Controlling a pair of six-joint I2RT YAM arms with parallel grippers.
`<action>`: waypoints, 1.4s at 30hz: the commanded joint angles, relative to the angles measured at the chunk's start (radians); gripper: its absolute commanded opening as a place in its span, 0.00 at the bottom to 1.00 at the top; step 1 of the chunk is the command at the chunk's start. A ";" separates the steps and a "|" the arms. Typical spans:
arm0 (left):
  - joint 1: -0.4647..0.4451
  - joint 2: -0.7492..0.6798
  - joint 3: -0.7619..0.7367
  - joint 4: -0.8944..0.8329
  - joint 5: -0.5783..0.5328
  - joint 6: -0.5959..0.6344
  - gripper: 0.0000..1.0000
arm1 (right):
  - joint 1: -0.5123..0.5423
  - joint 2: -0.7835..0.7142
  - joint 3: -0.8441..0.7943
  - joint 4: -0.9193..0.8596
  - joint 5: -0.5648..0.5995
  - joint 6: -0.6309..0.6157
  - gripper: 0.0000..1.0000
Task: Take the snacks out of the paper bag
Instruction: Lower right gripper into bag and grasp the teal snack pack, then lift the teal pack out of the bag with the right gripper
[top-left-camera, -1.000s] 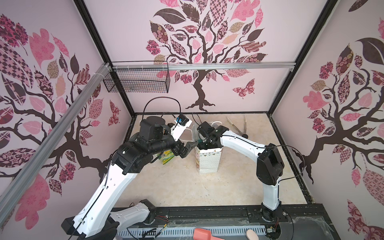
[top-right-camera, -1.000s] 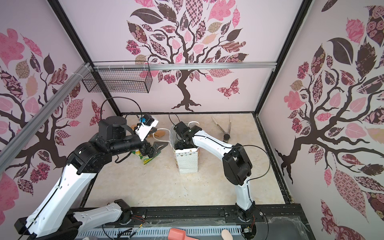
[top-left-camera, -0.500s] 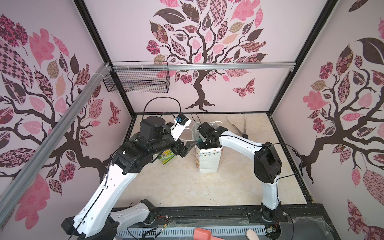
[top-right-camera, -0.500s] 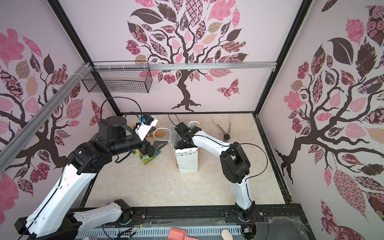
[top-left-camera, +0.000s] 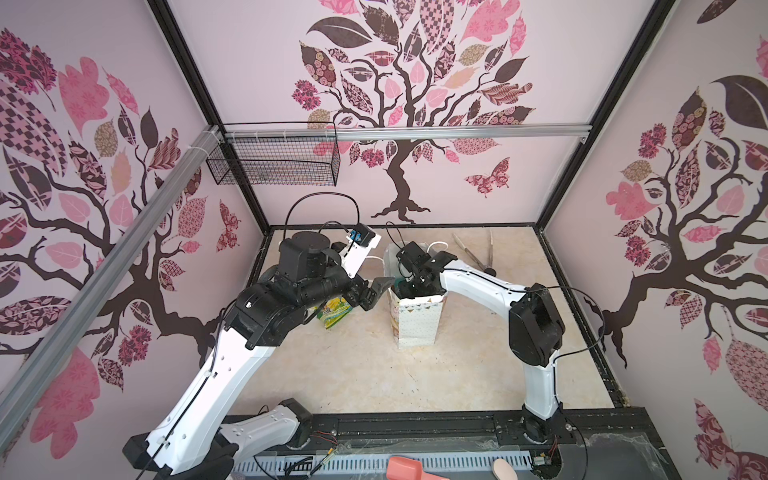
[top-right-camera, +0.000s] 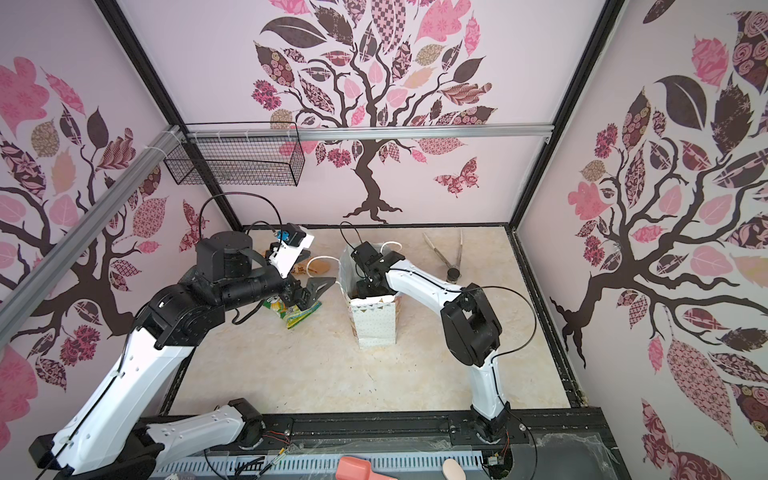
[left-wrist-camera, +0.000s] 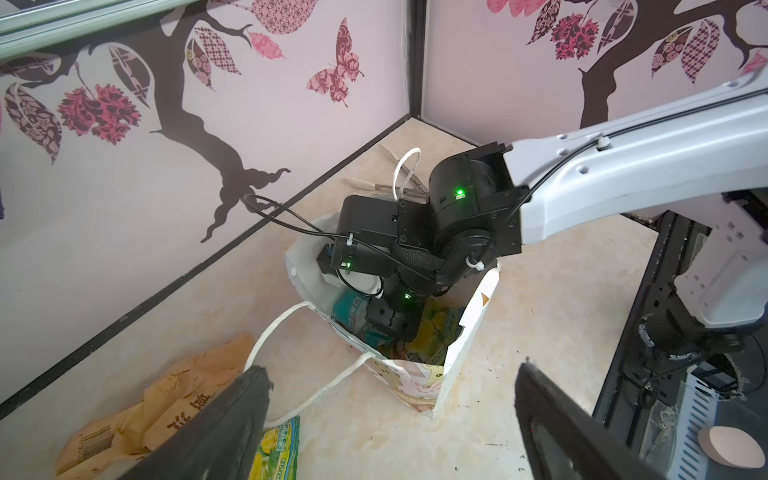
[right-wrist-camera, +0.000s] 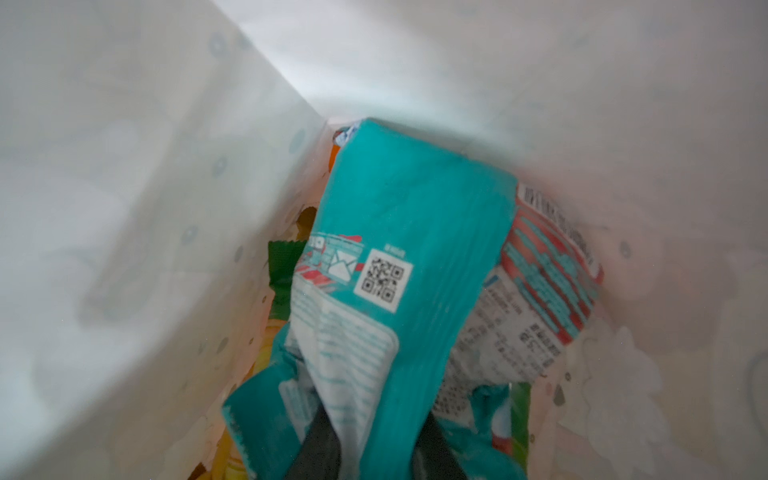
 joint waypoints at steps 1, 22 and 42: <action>-0.003 -0.011 -0.026 0.027 -0.014 -0.017 0.94 | 0.007 -0.056 0.027 -0.073 -0.047 0.006 0.00; -0.002 -0.019 -0.040 0.058 -0.041 -0.041 0.94 | 0.006 -0.179 0.139 -0.096 -0.037 0.033 0.00; -0.003 -0.020 -0.039 0.086 -0.047 -0.073 0.94 | 0.007 -0.301 0.159 -0.036 -0.016 0.058 0.00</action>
